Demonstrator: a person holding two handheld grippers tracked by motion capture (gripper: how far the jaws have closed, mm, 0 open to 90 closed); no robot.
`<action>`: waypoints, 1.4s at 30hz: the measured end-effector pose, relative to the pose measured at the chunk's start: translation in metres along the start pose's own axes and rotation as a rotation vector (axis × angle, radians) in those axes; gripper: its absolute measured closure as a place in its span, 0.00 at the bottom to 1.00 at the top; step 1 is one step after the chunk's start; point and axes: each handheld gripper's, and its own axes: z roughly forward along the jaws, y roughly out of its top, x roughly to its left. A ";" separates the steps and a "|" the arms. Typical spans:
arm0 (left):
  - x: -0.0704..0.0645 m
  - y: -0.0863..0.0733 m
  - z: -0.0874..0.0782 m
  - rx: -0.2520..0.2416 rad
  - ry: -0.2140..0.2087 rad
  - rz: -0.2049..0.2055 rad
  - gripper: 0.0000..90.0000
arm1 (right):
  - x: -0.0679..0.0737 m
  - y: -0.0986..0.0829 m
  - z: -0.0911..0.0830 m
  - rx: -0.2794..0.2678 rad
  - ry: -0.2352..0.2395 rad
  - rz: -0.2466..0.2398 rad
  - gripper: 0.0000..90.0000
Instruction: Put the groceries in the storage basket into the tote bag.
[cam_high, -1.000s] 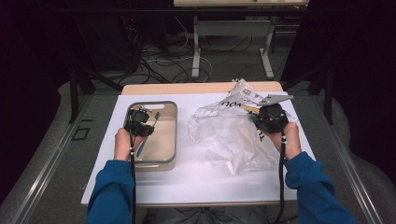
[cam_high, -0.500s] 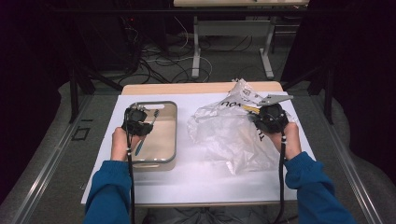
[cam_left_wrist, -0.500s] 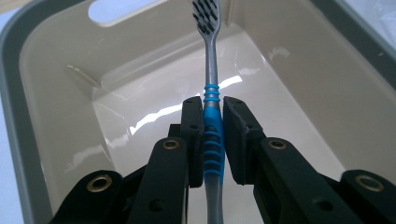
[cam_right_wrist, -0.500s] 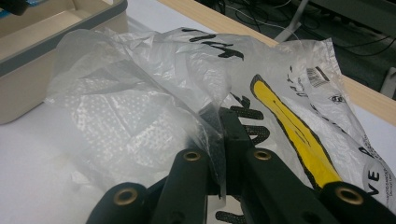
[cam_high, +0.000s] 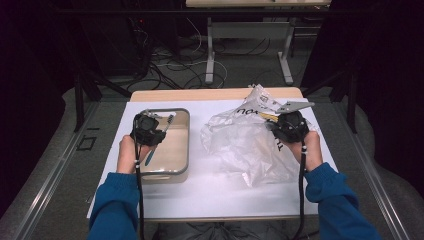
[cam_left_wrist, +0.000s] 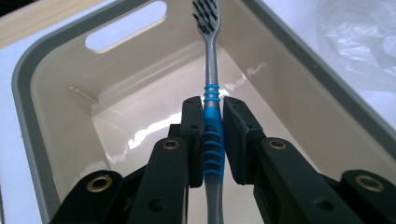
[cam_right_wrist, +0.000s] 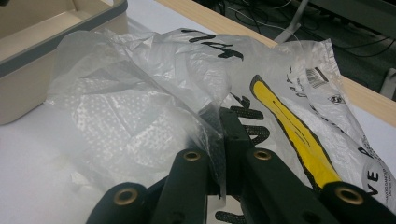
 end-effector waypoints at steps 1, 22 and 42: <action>-0.001 0.001 -0.002 0.001 -0.004 0.008 0.88 | 0.000 0.000 0.000 0.000 0.000 0.000 1.00; -0.040 0.012 -0.020 -0.037 -0.045 0.115 0.88 | 0.001 0.000 0.001 -0.004 -0.003 -0.004 1.00; -0.081 0.017 -0.025 -0.064 -0.126 0.216 0.88 | 0.002 0.000 0.002 0.000 -0.004 -0.008 1.00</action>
